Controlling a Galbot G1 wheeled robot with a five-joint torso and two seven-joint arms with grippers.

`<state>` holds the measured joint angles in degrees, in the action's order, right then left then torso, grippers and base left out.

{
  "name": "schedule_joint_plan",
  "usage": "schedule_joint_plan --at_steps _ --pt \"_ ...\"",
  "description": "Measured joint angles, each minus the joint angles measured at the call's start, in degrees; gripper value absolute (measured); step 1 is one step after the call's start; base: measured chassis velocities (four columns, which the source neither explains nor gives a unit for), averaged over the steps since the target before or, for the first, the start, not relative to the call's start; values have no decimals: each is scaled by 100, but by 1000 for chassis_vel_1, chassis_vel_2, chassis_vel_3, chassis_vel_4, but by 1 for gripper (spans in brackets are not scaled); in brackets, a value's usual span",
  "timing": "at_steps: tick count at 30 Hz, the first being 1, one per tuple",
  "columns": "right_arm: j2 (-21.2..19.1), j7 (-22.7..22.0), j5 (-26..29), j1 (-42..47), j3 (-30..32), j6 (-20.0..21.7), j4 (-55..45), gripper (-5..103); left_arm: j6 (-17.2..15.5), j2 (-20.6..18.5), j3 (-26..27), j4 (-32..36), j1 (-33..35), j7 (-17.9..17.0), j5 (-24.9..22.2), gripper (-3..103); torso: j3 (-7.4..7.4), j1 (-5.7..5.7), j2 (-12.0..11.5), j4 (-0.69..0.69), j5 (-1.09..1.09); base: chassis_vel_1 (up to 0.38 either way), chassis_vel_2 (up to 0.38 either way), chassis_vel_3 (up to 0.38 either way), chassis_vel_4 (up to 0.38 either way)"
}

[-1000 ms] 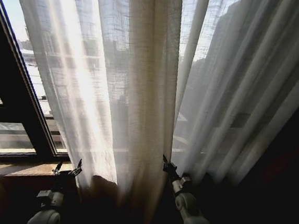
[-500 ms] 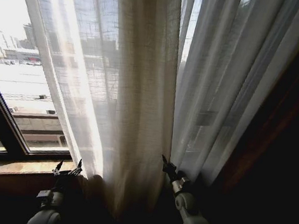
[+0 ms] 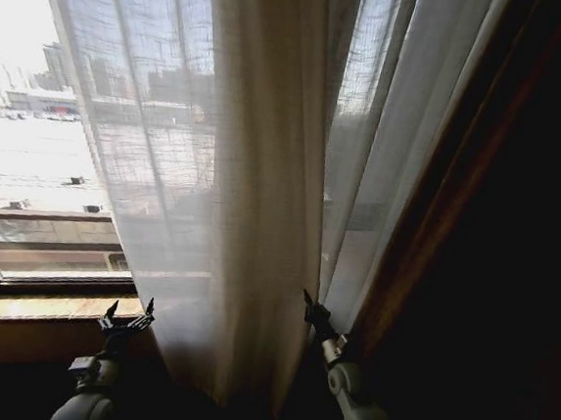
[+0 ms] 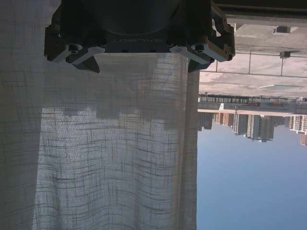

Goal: Open the curtains by pulling them apart, changing their state from closed to fully open.

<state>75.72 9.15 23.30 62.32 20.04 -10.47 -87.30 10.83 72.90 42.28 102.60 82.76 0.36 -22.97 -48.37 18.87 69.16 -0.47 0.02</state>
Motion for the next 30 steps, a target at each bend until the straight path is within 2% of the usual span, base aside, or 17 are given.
schedule_joint_plan --at_steps 7,13,15,16,20,21,25,30 --pt "-1 -90 -321 -32 -3 -39 73 0 0 1 -2 0 0 3 0 100 0 0 0 -2 -1 -149 -186 170 131" --pt "6 -185 -561 -157 -52 -49 288 0 0 -2 2 -1 0 1 0 100 0 0 0 2 -9 15 19 -16 -11" --pt "-1 -458 -602 -276 -63 47 439 0 0 -2 4 0 0 0 0 100 0 0 0 2 -4 67 49 -55 -51" --pt "-1 -458 -602 -276 -63 47 439 0 0 -2 4 0 0 0 0 100 0 0 0 2 -4 67 38 -51 -51" --pt "-50 -1136 -746 -600 62 231 880 0 0 -2 2 0 0 0 0 100 0 0 0 2 -3 3 10 -13 -1" --pt "-50 -1136 -746 -600 62 231 880 0 0 -2 2 0 0 0 0 100 0 0 0 2 -3 0 0 0 0" --pt "-172 -1878 -909 -906 355 306 1322 0 0 -1 0 0 0 0 0 100 0 0 0 1 -4 0 0 0 0" --pt "-251 -2292 -1002 -996 560 448 1408 0 0 -1 0 0 0 0 0 100 0 0 0 1 -4 0 0 0 0"
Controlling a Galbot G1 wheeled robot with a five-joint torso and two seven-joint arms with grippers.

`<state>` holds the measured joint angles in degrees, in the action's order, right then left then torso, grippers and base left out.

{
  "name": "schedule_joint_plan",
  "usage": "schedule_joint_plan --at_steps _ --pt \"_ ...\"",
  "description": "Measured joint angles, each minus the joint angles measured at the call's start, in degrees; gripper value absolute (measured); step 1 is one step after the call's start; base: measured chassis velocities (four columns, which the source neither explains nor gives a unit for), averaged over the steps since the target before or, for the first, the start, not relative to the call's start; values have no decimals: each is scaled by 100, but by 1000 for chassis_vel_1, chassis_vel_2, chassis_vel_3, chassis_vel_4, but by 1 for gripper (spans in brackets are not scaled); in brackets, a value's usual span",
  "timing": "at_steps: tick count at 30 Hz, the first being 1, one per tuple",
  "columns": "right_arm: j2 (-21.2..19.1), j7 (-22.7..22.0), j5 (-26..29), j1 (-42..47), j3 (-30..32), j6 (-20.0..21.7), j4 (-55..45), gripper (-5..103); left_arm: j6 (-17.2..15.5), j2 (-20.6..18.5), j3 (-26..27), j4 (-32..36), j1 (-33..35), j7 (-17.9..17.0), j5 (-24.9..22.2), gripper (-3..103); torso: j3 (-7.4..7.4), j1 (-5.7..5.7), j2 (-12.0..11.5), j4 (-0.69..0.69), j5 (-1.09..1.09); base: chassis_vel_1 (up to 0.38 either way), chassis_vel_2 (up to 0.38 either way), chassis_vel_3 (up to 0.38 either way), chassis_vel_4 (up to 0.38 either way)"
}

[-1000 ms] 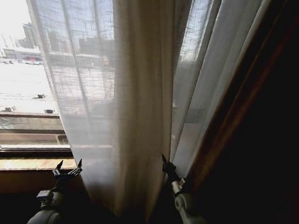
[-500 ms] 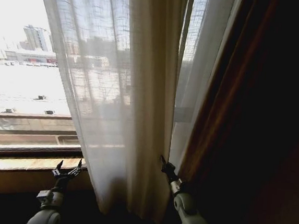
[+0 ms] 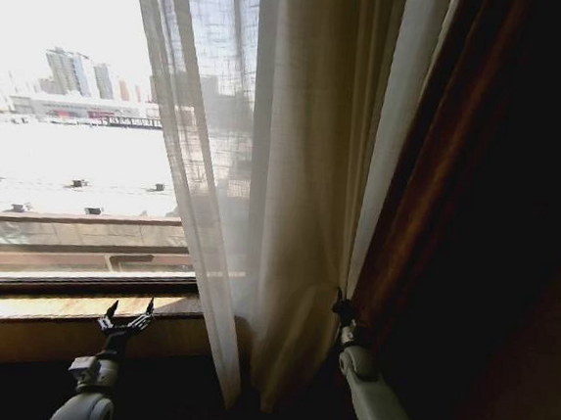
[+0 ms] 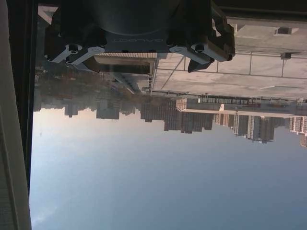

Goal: Open the curtains by pulling them apart, changing their state from closed to fully open.

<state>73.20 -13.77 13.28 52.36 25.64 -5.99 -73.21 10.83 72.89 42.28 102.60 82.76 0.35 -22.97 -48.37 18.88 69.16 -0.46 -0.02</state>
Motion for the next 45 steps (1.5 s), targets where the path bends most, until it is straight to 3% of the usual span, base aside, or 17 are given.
schedule_joint_plan --at_steps 8,13,16,18,21,25,30,32,36,37,40,45 --pt "-97 -184 -259 109 140 39 -187 0 0 0 0 0 0 0 0 100 -1 0 0 -2 2 0 0 0 0" --pt "-93 88 -20 376 -59 105 -664 -2 0 0 0 0 0 0 0 100 0 0 0 -1 0 0 0 0 0" --pt "-94 548 231 620 -152 24 -975 13 0 0 0 0 0 0 0 100 0 0 0 -1 1 0 0 0 0" --pt "-101 679 304 729 -170 -20 -1093 13 0 0 0 0 0 0 0 100 0 0 0 -1 1 0 0 0 0" --pt "-135 949 415 1053 -171 -110 -1413 29 0 0 -1 0 0 0 0 100 0 0 0 -1 0 0 0 0 0" --pt "-146 1133 245 1309 -106 -257 -1637 39 0 0 0 0 0 0 0 100 0 0 0 -1 0 0 0 0 0" --pt "-106 1186 -125 1504 -69 -493 -1788 62 0 0 -1 0 0 0 0 100 0 0 0 -1 0 0 0 0 0" --pt "-93 1187 -181 1529 -69 -516 -1812 62 0 0 0 0 0 0 0 100 0 0 0 -1 0 0 0 0 0" --pt "-54 1188 -282 1571 -89 -572 -1867 84 0 0 -1 0 0 0 0 100 0 0 0 -1 0 32 15 -21 -21" --pt "-54 1188 -282 1571 -89 -572 -1867 84 0 0 -1 0 0 0 0 100 0 0 0 -1 0 69 46 -59 -49" --pt "-48 1198 -310 1577 -118 -579 -1886 98 0 1 -1 0 0 0 0 100 0 0 0 -1 0 113 86 -101 -61" --pt "-33 1225 -330 1571 -165 -594 -1891 100 0 1 -1 0 0 1 0 100 0 0 1 -2 1 172 154 -165 -155"
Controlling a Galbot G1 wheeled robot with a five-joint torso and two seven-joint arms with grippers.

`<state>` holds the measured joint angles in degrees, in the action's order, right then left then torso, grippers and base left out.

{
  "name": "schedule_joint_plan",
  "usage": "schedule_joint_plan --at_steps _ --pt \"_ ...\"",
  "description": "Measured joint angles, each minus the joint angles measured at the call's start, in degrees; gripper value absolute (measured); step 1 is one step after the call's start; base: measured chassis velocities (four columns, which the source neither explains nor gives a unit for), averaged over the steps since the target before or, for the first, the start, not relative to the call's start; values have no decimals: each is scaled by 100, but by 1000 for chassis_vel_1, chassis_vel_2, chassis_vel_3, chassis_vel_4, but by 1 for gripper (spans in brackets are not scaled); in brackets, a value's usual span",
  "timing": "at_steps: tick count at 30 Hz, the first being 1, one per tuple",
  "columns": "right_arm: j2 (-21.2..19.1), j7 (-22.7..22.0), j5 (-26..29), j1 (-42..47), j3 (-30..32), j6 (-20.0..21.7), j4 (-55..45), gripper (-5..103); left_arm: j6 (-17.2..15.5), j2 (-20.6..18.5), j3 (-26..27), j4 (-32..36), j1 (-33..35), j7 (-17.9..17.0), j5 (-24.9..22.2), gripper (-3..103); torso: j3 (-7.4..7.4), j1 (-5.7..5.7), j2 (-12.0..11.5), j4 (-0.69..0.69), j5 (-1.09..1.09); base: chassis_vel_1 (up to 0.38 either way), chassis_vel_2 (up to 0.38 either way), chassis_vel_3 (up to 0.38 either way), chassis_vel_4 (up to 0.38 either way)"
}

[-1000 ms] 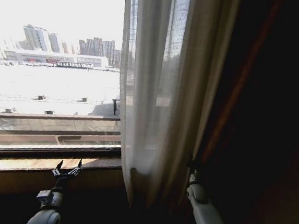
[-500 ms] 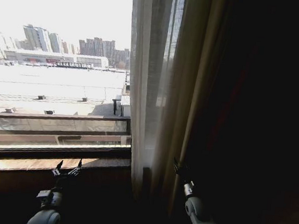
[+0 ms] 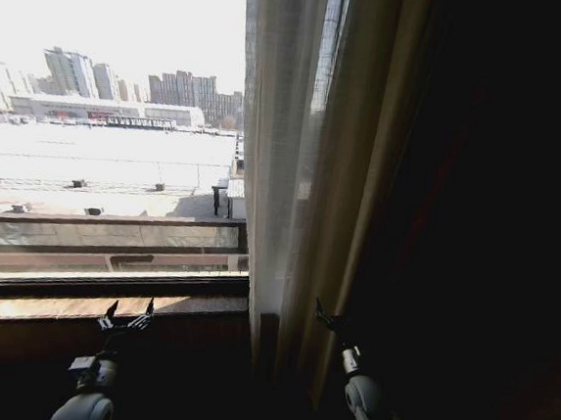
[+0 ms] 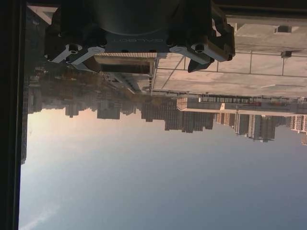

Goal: Open the curtains by pulling them apart, changing their state from closed to fully open.

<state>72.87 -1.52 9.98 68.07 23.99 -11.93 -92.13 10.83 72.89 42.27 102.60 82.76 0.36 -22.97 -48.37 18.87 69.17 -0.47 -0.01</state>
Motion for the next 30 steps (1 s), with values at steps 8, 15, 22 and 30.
schedule_joint_plan --at_steps 8,15,22,30 --pt "-1 41 -4 -20 -38 -43 9 100 0 0 1 0 0 0 0 100 0 1 0 1 -4 256 276 -263 -274" --pt "18 13 52 -102 -86 -254 166 100 0 0 1 0 0 0 0 100 0 0 0 1 -3 330 341 -341 -321" --pt "34 79 109 -139 -131 -399 237 100 0 -1 4 0 0 -1 0 100 0 0 0 3 -5 259 271 -261 -269" --pt "37 112 -40 -147 -141 -482 284 100 0 1 1 0 0 -1 0 100 0 0 0 1 4 39 26 -11 -33"
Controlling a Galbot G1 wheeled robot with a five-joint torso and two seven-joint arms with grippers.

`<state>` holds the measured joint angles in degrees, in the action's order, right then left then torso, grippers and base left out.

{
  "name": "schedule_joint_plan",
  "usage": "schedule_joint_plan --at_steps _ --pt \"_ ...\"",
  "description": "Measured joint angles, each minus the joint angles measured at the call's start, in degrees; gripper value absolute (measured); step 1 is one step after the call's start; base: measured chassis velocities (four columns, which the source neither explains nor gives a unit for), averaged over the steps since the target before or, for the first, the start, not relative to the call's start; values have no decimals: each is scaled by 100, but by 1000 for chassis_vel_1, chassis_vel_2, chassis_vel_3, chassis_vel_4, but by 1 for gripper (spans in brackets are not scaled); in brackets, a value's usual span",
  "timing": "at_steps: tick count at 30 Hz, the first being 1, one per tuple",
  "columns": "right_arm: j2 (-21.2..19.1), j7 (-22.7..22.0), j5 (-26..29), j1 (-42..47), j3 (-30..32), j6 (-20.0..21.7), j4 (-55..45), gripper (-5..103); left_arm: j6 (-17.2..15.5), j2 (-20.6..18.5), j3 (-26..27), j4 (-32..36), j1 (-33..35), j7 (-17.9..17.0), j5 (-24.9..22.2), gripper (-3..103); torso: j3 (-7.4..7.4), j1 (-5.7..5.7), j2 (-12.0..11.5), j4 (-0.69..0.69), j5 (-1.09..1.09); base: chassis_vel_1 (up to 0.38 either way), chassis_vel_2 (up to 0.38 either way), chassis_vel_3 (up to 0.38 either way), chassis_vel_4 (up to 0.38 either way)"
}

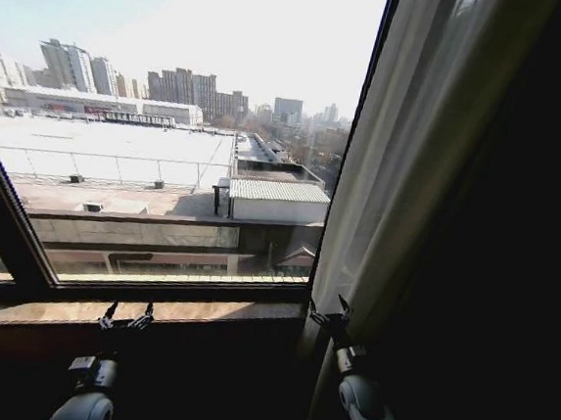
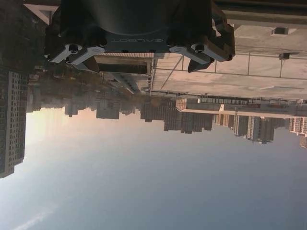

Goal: Open the curtains by pulling them apart, changing their state from closed to fully open.

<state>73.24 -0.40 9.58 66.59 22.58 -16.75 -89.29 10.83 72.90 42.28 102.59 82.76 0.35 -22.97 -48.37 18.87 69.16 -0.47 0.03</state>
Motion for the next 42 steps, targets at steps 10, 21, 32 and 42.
schedule_joint_plan --at_steps 10,21,32,42 --pt "21 7 110 -61 -3 -10 23 100 0 0 -2 0 0 2 0 100 0 0 0 1 -8 -36 -29 24 28" --pt "47 215 214 -213 -36 112 128 100 0 -1 0 0 0 1 0 100 0 0 0 0 -4 -4 3 5 -5" --pt "36 -413 -20 -482 -261 338 232 100 0 -1 0 0 -1 1 0 100 -2 4 -2 0 -4 -73 78 72 -83" --pt "-44 -939 -277 -841 -395 721 624 100 0 -1 0 0 0 1 0 100 1 -2 0 1 -5 -13 3 16 -10"
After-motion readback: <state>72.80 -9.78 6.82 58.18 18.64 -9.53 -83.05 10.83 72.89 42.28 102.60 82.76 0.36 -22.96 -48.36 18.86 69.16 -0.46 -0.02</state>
